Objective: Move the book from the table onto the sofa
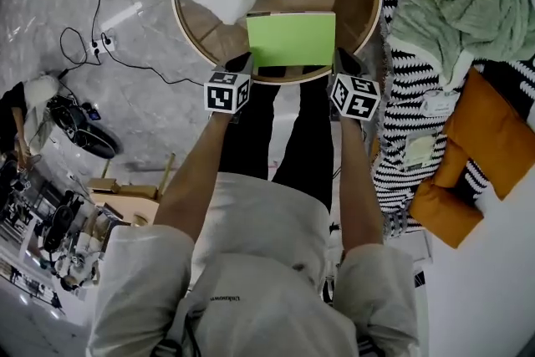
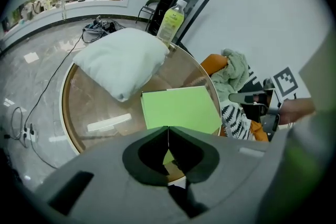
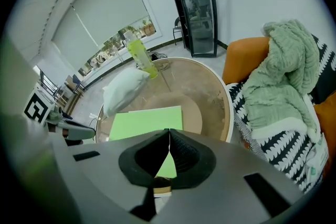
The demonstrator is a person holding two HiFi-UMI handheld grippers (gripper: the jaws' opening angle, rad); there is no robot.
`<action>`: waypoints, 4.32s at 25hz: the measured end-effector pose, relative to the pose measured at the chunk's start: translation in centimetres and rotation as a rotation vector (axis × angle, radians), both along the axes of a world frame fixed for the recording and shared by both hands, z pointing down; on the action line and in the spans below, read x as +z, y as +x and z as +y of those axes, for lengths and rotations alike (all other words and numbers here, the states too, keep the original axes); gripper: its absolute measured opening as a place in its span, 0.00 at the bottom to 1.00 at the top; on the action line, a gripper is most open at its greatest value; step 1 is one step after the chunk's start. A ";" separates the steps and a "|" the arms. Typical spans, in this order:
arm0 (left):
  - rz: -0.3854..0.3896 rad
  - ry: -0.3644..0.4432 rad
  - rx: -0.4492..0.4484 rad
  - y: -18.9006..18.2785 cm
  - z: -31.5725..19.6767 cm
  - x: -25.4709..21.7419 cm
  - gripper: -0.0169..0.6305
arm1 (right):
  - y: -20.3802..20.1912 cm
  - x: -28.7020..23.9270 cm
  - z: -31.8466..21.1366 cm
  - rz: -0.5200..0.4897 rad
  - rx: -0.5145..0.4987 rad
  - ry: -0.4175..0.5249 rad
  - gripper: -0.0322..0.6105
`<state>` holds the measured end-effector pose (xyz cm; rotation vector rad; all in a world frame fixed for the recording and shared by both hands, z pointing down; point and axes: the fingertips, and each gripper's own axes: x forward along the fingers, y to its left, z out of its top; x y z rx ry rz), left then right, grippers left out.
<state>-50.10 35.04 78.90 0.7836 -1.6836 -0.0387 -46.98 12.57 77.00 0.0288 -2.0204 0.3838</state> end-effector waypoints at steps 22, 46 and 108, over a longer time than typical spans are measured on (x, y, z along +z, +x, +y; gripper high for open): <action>0.043 0.075 -0.061 -1.8 -1.1 5.0 0.34 | -0.3 6.3 -0.2 0.035 -0.038 -0.081 0.28; 0.036 0.074 -0.089 -1.8 -2.2 6.5 0.39 | -1.1 7.5 2.3 -0.024 -0.018 -0.161 0.38; -0.308 0.129 -0.086 7.3 -0.2 -22.7 0.38 | 11.2 -20.6 4.9 -0.327 0.090 -0.068 0.38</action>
